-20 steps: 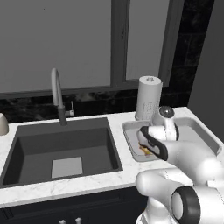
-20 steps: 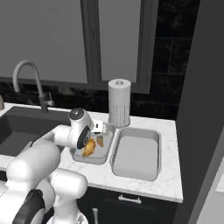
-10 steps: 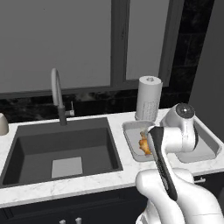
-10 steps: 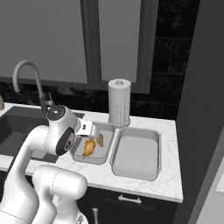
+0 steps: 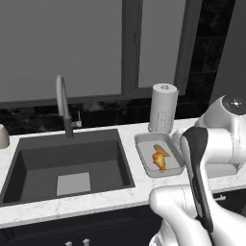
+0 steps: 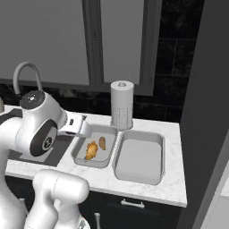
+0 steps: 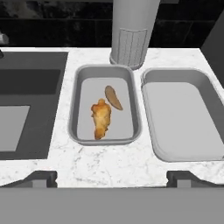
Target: Place one sweet potato and one chicken drumstick in each tupperware on the nearby counter, to pack two identical lunches.
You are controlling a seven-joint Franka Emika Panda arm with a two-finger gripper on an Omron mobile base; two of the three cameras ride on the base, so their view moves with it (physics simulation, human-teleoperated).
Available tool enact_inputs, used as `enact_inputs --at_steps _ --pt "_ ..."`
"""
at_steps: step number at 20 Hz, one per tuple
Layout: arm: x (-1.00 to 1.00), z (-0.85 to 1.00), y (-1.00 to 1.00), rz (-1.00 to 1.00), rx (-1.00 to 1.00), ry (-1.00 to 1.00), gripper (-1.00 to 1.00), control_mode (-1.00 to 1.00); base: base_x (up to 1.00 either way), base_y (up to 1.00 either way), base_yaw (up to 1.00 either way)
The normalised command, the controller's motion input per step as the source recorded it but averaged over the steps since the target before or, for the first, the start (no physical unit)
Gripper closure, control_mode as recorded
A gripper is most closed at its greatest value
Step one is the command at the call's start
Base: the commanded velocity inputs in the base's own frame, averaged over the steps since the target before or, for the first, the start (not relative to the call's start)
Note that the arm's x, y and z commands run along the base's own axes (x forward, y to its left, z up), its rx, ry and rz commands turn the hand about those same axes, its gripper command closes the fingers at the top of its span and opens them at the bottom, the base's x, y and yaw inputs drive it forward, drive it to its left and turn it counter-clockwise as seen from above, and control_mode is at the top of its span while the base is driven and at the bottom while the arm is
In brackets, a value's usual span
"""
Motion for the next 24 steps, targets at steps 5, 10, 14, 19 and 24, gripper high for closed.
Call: enact_inputs --at_steps 5,10,14,19,24 --pt "-0.86 0.72 0.00 0.00 -0.01 -0.18 -1.00 -1.00 0.00 0.00 0.00" --pt "-0.60 0.36 0.00 0.00 0.00 -0.10 -1.00 1.00 -0.40 0.00 0.00" --pt "0.00 0.00 0.00 0.00 0.00 0.00 -1.00 1.00 -1.00 -0.07 0.00" --pt "0.00 0.00 0.00 0.00 0.00 0.00 -1.00 1.00 -0.92 -0.68 0.00" --pt "0.00 0.00 0.00 0.00 0.00 0.00 -1.00 1.00 -0.28 -1.00 0.00"
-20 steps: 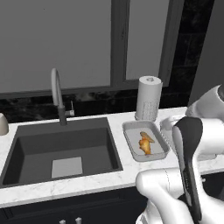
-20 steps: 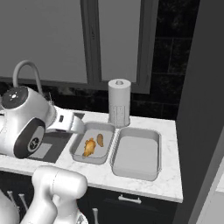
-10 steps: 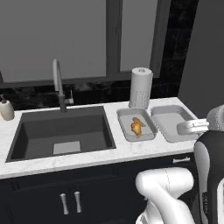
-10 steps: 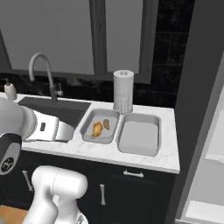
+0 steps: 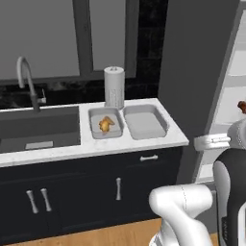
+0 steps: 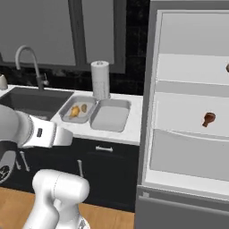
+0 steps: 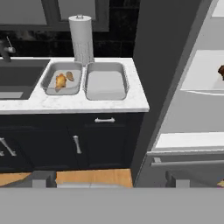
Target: Place one sweet potato and one chicken drumstick in each tupperware on the nearby counter, to pack two identical lunches.
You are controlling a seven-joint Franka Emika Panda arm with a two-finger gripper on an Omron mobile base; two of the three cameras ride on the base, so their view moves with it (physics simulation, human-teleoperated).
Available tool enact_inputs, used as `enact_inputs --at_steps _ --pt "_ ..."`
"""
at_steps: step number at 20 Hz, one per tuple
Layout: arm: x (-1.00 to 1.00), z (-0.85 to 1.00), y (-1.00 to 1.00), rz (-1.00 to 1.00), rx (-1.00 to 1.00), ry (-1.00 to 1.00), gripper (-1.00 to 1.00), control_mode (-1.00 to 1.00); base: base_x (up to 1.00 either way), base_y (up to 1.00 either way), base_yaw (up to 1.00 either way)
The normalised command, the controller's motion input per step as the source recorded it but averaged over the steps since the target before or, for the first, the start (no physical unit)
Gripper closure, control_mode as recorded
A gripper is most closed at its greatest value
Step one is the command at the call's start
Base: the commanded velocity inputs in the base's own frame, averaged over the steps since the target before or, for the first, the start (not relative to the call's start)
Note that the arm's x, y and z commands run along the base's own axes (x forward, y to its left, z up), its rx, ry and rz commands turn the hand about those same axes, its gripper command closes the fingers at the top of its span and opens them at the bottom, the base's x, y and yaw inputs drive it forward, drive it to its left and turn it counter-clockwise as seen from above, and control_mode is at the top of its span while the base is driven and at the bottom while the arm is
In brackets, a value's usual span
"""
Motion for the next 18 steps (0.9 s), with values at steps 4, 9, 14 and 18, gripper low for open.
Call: enact_inputs --at_steps 4,9,14,18 --pt "0.00 0.00 0.00 0.00 0.00 0.00 -1.00 1.00 -0.22 -1.00 0.00" --pt "0.00 0.00 0.00 0.00 0.00 0.00 -1.00 1.00 -0.10 -1.00 -0.08" --pt "0.00 0.00 0.00 0.00 0.00 0.00 -1.00 1.00 0.13 -0.63 -0.10" --pt "0.00 0.00 0.00 0.00 0.00 0.00 -1.00 1.00 0.28 -0.32 -0.11"
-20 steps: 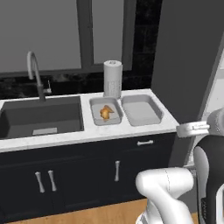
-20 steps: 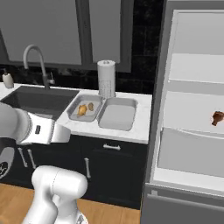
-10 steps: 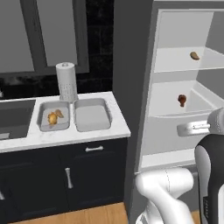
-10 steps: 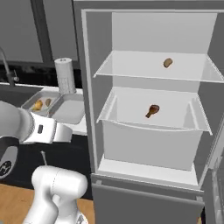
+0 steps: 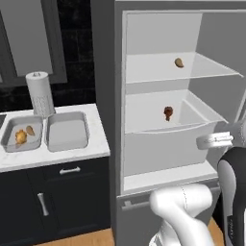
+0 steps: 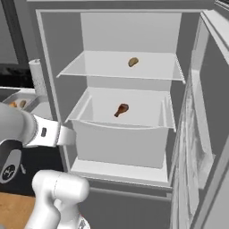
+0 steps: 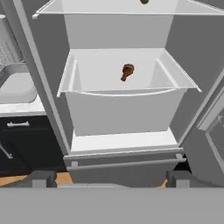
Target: Place one sweet potato and one chicken drumstick in each tupperware on the nearby counter, to pack two identical lunches.
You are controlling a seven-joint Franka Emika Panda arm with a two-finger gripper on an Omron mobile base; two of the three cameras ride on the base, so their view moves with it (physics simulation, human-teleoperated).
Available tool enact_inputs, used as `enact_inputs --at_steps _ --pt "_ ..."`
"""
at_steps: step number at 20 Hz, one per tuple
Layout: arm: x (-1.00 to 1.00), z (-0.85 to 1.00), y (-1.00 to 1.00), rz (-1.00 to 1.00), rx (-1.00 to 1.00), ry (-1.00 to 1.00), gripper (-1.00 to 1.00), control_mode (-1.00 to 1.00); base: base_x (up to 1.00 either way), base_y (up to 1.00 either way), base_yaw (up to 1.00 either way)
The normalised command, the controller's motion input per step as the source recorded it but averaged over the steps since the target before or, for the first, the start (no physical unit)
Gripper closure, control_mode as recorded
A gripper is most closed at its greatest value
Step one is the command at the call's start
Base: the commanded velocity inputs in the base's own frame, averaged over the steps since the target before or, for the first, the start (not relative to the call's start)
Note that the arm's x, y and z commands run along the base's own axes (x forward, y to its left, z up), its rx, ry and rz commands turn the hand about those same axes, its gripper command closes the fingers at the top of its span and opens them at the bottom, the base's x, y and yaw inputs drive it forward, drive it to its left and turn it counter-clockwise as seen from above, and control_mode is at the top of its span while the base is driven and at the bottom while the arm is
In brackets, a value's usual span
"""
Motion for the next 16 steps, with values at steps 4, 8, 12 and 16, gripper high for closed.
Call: enact_inputs --at_steps 4,8,12,16 --pt "0.00 0.00 0.00 0.00 0.00 0.00 -1.00 1.00 0.43 -0.31 -0.11" --pt "0.00 0.00 0.00 0.00 0.00 0.00 -1.00 1.00 0.83 -0.34 -0.11" --pt "0.00 0.00 0.00 0.00 0.00 0.00 -1.00 1.00 0.60 -0.27 -0.08" --pt "0.04 0.65 -0.05 -0.03 0.00 -0.02 -1.00 -1.00 0.17 0.00 -0.02"
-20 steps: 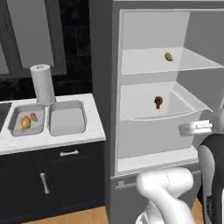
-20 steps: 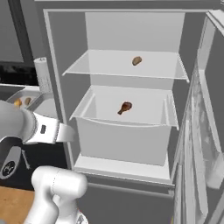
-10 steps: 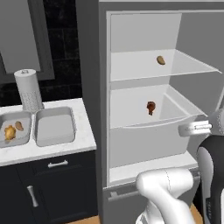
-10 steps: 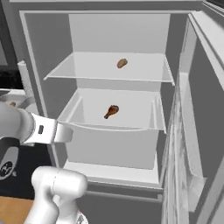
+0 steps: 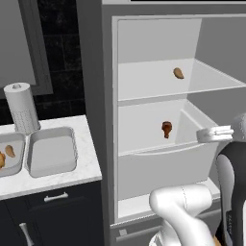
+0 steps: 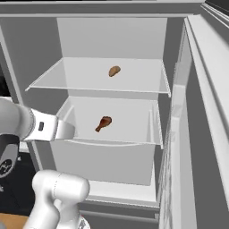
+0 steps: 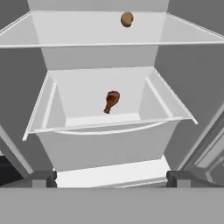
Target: Place one sweet potato and one chicken drumstick in each tupperware on the nearby counter, to pack two identical lunches.
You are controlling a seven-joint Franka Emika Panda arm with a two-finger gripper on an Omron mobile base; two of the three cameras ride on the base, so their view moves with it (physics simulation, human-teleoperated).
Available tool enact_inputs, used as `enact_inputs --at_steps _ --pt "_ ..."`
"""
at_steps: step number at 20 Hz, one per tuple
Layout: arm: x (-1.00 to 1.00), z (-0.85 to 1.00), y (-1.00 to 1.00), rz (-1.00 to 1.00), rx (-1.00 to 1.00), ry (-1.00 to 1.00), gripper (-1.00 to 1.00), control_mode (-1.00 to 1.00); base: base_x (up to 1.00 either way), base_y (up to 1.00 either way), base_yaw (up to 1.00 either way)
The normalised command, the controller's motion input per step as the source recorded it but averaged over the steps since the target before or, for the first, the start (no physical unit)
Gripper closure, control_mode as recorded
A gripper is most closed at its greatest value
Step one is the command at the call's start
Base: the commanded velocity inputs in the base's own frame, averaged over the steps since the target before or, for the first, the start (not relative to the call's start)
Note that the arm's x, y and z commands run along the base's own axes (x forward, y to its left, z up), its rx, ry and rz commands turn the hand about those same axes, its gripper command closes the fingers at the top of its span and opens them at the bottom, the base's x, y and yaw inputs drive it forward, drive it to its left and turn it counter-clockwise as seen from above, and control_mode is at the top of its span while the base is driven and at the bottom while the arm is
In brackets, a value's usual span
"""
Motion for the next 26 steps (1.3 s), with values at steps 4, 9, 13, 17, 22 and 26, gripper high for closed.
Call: enact_inputs --at_steps 4,9,13,17,22,26 --pt "0.15 0.98 0.00 -0.01 -0.01 -0.13 -1.00 -1.00 0.00 0.00 0.00" --pt "0.78 0.53 0.00 0.00 0.00 -0.13 -1.00 -1.00 0.00 0.00 0.00" --pt "0.95 -0.03 -0.03 0.00 0.00 -0.04 -1.00 -1.00 0.00 0.00 0.00" --pt "0.86 -0.19 -0.07 0.00 0.00 -0.02 -1.00 -1.00 0.00 0.00 0.00" --pt "0.63 -0.07 -0.32 0.00 0.00 -0.04 -1.00 -1.00 0.00 0.00 0.00" --pt "0.59 -0.15 -0.32 0.00 0.00 -0.05 -1.00 -1.00 0.00 0.00 0.00"
